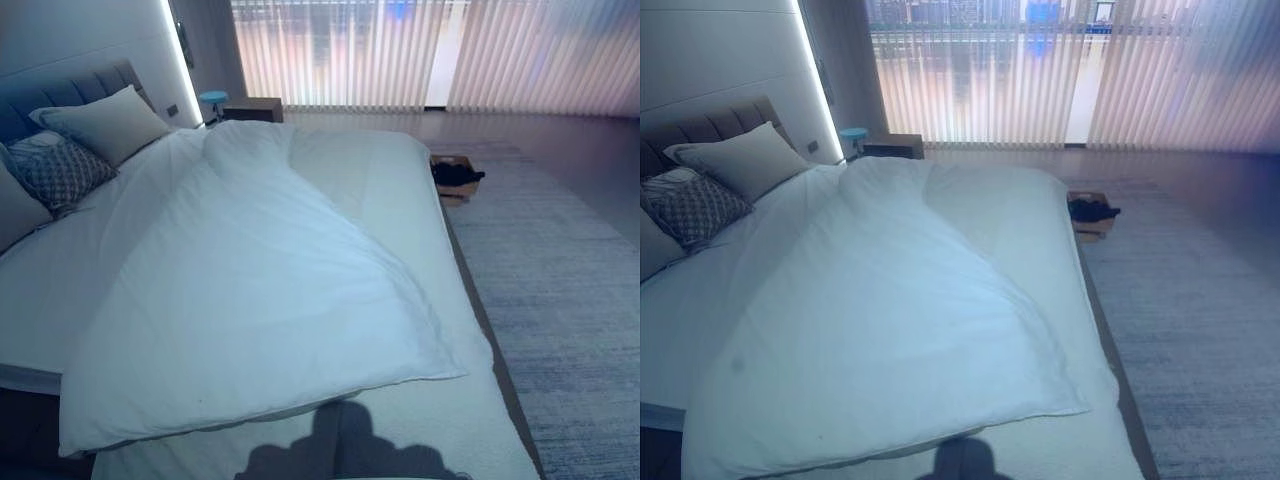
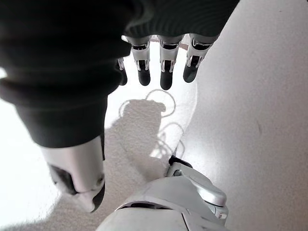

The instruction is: Make the bed

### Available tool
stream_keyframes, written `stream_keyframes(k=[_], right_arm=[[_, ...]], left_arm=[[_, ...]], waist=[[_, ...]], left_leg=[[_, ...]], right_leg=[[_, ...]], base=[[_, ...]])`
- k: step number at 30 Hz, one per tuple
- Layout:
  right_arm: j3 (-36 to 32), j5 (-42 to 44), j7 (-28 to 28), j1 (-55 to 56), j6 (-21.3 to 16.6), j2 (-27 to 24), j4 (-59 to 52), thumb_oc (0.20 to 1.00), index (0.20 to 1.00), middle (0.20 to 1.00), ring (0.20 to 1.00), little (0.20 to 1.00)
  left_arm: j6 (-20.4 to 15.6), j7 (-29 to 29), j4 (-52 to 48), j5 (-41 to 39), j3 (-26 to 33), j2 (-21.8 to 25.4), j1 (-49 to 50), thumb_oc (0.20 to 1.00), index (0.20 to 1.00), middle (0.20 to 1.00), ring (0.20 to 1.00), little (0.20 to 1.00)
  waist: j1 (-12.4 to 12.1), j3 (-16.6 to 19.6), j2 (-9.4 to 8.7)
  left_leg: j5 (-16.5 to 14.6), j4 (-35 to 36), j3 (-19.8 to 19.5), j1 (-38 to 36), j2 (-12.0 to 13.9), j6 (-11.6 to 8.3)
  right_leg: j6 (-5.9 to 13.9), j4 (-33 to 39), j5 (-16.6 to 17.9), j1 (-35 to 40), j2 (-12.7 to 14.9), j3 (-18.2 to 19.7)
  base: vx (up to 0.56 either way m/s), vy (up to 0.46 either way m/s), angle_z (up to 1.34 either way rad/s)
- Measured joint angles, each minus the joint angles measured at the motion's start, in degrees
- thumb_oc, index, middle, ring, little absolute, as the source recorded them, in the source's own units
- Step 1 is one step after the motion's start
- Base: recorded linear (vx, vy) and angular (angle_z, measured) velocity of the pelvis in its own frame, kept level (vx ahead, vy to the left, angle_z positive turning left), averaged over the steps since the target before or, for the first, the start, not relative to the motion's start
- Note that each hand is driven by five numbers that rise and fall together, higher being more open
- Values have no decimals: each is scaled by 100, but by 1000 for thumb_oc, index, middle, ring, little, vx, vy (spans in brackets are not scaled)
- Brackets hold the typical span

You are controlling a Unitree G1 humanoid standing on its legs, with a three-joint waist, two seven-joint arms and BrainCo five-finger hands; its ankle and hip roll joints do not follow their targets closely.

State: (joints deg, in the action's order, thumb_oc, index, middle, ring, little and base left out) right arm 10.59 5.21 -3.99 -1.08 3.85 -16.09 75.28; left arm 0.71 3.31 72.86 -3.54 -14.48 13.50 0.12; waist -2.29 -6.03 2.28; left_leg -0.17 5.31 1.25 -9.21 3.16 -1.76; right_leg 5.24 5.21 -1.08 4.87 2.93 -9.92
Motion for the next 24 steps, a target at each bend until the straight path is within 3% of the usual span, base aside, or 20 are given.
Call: stream_keyframes(k=[10, 24], right_arm=[[-113, 513, 12, 6, -18, 12, -241, 1000, 1000, 1000, 1000, 1000], [133, 987, 158, -18, -151, -11, -1952, 1000, 1000, 1000, 1000, 1000]], left_arm=[[-3, -2, 2, -74, 11, -2, 17, 1000, 1000, 1000, 1000, 1000], [-2, 13, -11, -238, 224, -13, 168, 1000, 1000, 1000, 1000, 1000]], waist=[[-6, 8, 1], [-10, 53, -20]], left_leg=[[10, -29, -3, -4, 52, -52], [42, -30, 30, 195, 68, -96]], right_leg=[[-32, 2, -18, 0, -71, -4], [-65, 3, 9, -222, -76, 21]], base=[[6, 0, 0], [-2, 0, 0]])
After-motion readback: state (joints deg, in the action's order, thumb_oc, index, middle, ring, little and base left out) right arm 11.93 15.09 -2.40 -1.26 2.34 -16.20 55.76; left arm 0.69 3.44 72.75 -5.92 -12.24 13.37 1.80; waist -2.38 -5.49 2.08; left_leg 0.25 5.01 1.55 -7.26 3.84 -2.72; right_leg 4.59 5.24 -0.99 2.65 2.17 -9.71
